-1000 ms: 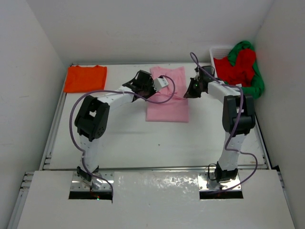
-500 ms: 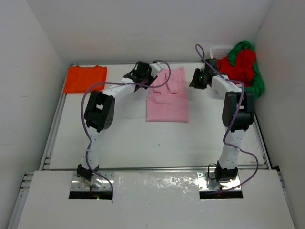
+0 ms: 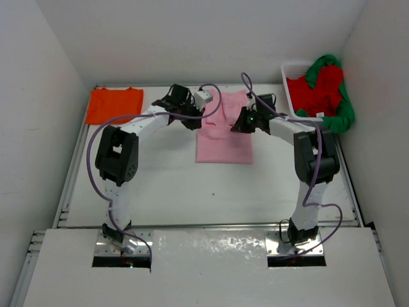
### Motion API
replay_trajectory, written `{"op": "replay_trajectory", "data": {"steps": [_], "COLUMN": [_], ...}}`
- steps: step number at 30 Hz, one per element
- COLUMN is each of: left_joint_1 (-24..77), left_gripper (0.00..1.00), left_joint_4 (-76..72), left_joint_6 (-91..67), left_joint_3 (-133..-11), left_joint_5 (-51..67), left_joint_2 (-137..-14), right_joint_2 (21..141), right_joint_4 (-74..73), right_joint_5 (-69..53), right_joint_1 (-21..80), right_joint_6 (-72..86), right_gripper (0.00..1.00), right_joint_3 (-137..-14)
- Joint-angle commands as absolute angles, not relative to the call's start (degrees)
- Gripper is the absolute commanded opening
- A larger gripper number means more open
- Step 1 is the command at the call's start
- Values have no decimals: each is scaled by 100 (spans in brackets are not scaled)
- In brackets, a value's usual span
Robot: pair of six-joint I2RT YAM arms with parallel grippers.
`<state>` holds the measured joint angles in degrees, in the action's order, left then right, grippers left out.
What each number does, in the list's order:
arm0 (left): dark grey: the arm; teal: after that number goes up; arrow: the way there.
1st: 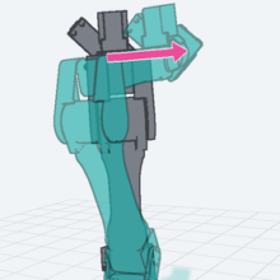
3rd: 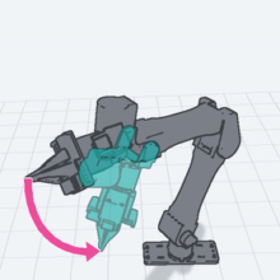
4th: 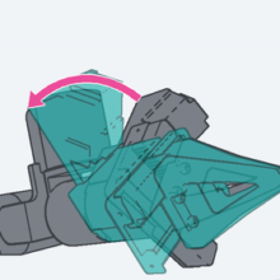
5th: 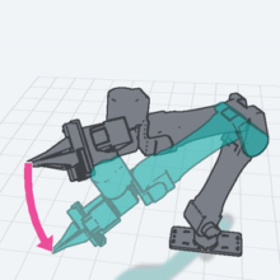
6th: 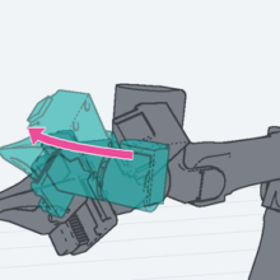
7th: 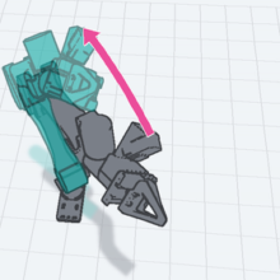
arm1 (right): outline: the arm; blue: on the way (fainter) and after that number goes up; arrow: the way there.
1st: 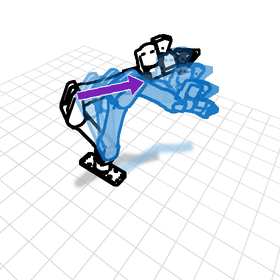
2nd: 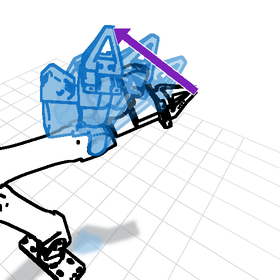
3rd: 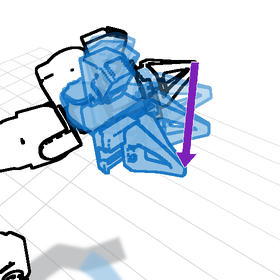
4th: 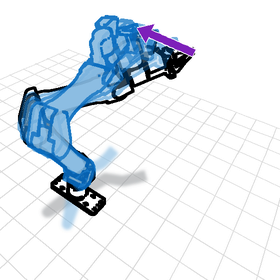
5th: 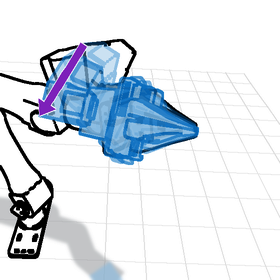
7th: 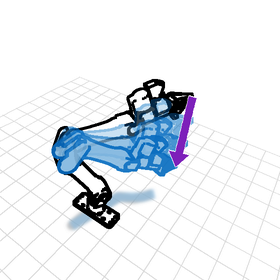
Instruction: Fold and stack the t-shirts
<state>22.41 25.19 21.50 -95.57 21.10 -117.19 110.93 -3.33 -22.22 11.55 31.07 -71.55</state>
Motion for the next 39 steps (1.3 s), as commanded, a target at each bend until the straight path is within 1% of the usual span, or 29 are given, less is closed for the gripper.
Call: {"op": "replay_trajectory", "data": {"steps": [1, 5, 8, 13, 17, 20, 26, 28, 29, 31, 34, 35, 37, 38, 39], "left_joint_1": [2294, 2381, 2496, 2549, 2566, 2558, 2566, 2566, 2575, 2575, 2601, 2636, 2689, 2698, 2750], "left_gripper": [5, 7, 14, 14, 12, 12, 12, 14, 17, 21, 31, 38, 43, 44, 45], "left_joint_4": [2365, 1890, 1566, 1520, 1512, 1520, 1573, 1652, 1800, 1994, 2468, 2731, 2996, 3249, 3374], "left_joint_6": [1513, 1143, 976, 783, 817, 940, 1098, 1203, 1256, 1502, 1914, 2029, 2449, 2635, 2837], "left_joint_3": [-8959, -8526, -8350, -8314, -8201, -8112, -8112, -8191, -8252, -8594, -9244, -9629, -9983, -10228, -10283], "left_joint_5": [3181, 3234, 3068, 2410, 2093, 1908, 1890, 1942, 1934, 1925, 1864, 1828, 1784, 1802, 1828], "left_joint_2": [-11505, -11470, -11618, -12189, -12366, -12375, -12314, -12252, -12226, -12147, -12024, -11945, -11866, -11804, -11664], "right_joint_2": [11469, 11969, 12259, 12349, 12322, 12497, 12849, 12771, 12718, 12473, 12191, 11990, 11744, 11420, 11217], "right_joint_4": [18, 35, 35, 236, 343, 159, -578, -676, -746, -966, -1396, -1754, -2134, -2292, -2398], "right_joint_5": [-2575, -2558, -2321, -1576, -986, -704, -63, -18, 0, -35, -176, -193, -289, -351, -395], "right_joint_1": [1265, 1257, 1248, 1125, 1055, 1046, 923, 862, 844, 817, 817, 826, 826, 817, 817], "right_joint_6": [3524, 3788, 3797, 3814, 3832, 3753, 3393, 3235, 3060, 2831, 2383, 2208, 2101, 2109, 2144], "right_gripper": [0, 0, 0, 0, 0, 0, 0, 0, 0, 0, 0, 3, 13, 23, 30], "right_joint_3": [-7637, -7699, -7918, -8016, -8016, -8243, -8841, -8981, -9043, -9245, -9578, -9641, -9607, -9459, -9222]}}
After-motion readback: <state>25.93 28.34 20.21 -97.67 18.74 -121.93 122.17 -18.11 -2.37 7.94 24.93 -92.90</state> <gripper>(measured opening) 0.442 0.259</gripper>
